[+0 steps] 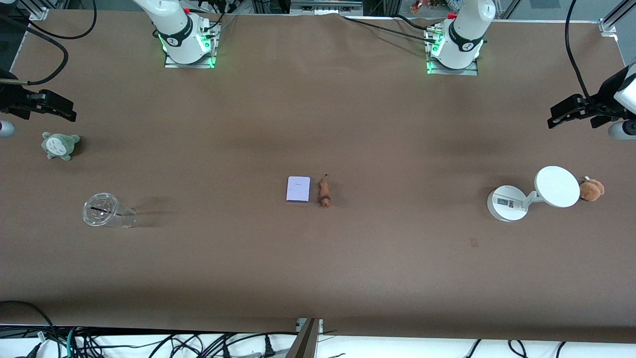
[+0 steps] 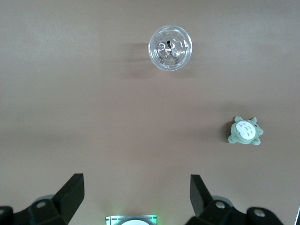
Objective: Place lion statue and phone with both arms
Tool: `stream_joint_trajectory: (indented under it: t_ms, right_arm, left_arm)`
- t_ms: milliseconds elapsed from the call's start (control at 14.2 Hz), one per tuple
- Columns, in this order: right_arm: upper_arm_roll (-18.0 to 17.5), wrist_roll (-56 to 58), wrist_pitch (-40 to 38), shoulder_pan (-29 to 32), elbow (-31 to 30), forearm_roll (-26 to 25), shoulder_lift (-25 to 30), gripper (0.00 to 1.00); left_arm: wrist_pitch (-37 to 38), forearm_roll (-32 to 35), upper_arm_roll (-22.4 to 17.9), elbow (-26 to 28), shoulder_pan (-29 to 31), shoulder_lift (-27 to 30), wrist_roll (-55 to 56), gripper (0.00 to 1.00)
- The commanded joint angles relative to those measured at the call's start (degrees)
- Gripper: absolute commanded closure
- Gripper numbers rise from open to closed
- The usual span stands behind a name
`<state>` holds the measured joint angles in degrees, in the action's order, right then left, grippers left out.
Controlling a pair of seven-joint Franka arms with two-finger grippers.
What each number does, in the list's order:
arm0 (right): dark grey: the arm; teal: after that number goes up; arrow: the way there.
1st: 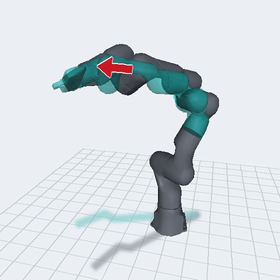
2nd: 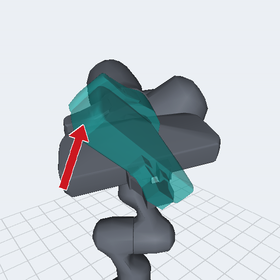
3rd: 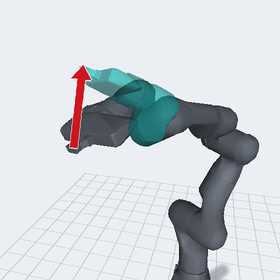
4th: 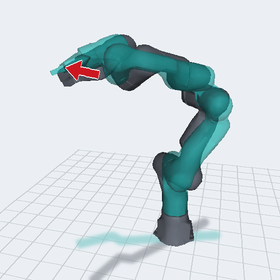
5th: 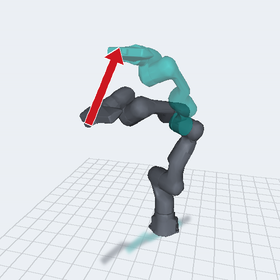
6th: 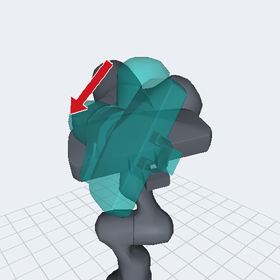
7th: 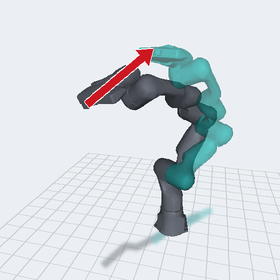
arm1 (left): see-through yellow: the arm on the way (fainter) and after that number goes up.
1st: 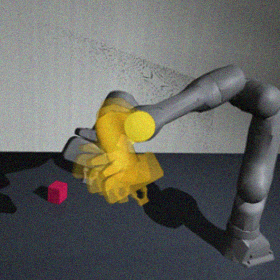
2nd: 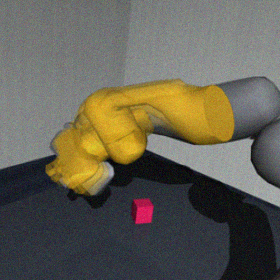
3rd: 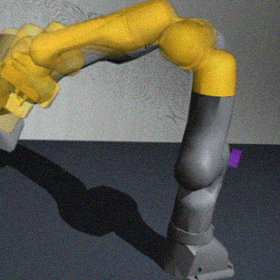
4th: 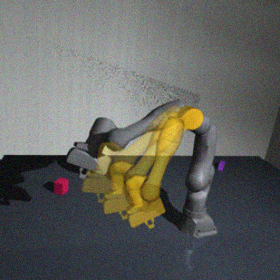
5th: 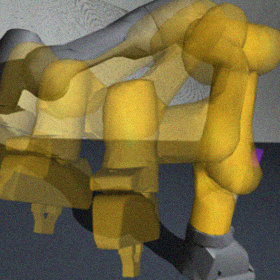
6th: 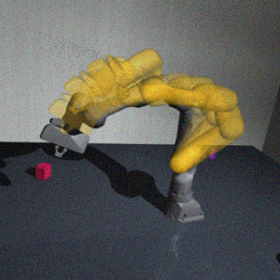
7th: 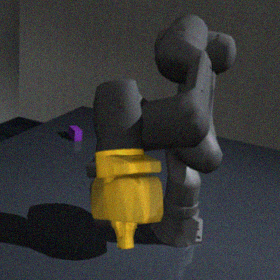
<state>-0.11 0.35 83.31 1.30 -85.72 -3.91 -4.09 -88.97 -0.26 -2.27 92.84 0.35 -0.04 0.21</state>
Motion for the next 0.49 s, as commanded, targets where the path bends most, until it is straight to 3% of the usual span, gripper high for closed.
stream_joint_trajectory:
  t_ms: [0, 141, 422]
  right_arm:
    - [0.02, 0.18, -0.34, 0.2, 1.43, 0.66, -0.65, 0.0]
    - [-0.07, 0.01, -0.34, 0.11, 1.43, 0.66, -0.65, 0.0]
    - [0.11, 0.36, -0.42, 0.2, 1.43, 0.66, -0.56, 0.0]
  left_arm:
    - [-0.66, 0.78, 0.07, -0.74, 2.01, -0.23, -1.87, 0.0]
    - [-0.42, 0.79, 0.42, -3.26, 2.11, -1.97, -1.35, 0.0]
    - [-0.41, 0.79, 0.51, -3.27, 2.37, -2.16, -1.7, 0.0]
